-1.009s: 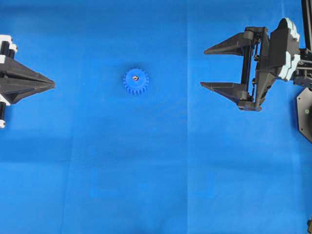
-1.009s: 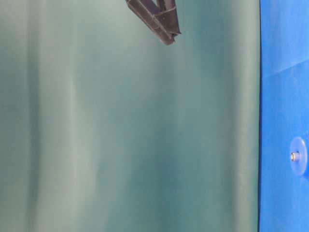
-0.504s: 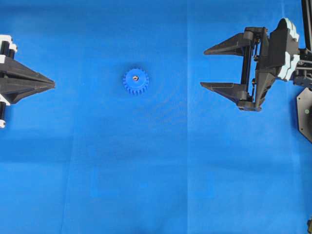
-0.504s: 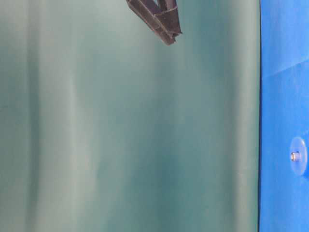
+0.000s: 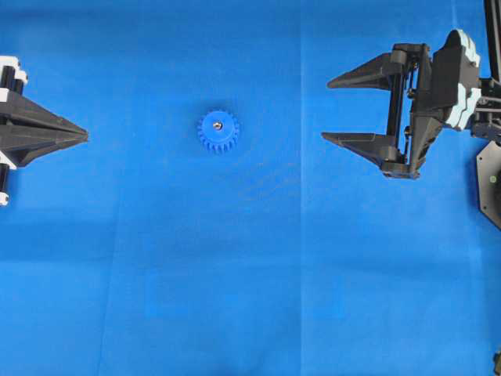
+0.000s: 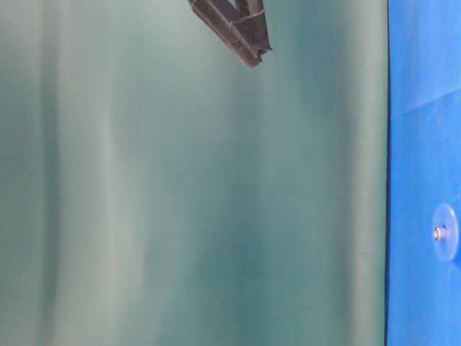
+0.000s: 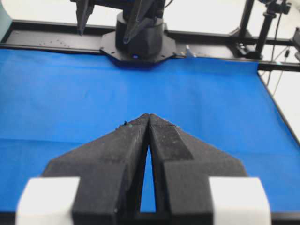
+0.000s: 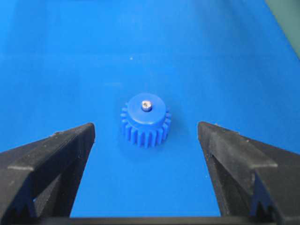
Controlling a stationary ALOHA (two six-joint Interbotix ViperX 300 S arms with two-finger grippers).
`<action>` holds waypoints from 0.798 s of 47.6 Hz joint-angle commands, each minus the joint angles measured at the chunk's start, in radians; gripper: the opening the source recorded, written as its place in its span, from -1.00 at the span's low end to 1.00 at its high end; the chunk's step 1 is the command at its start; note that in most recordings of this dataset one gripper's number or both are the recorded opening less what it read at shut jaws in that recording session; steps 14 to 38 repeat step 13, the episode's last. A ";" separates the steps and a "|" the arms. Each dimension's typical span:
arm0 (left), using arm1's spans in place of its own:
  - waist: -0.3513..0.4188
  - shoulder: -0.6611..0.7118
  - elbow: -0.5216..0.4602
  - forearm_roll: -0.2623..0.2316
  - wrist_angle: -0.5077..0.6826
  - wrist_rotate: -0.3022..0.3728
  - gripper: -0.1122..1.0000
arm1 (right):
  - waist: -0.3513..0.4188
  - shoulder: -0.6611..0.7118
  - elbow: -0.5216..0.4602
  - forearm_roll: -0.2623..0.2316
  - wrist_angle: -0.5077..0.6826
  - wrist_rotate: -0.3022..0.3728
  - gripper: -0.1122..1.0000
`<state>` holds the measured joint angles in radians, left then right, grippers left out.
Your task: Insert the shaft placed at a random location into the center hole of the small gear at another random location.
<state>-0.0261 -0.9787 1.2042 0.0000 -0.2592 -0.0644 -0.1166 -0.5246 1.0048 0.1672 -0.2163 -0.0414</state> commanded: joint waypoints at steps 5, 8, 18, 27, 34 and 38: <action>0.006 0.005 -0.009 0.000 -0.005 0.002 -0.79 | 0.002 -0.008 -0.009 0.002 -0.005 0.000 0.67; 0.006 0.003 -0.009 0.000 -0.005 0.002 -0.79 | 0.002 -0.008 -0.008 0.003 -0.005 0.000 0.67; 0.006 0.005 -0.009 0.000 -0.003 0.002 -0.79 | 0.002 -0.008 -0.008 0.002 -0.005 0.000 0.67; 0.006 0.005 -0.009 0.000 -0.003 0.002 -0.79 | 0.002 -0.008 -0.008 0.002 -0.005 0.000 0.67; 0.006 0.005 -0.009 0.000 -0.003 0.002 -0.79 | 0.002 -0.008 -0.008 0.002 -0.005 0.000 0.67; 0.006 0.005 -0.009 0.000 -0.003 0.002 -0.79 | 0.002 -0.008 -0.008 0.002 -0.005 0.000 0.67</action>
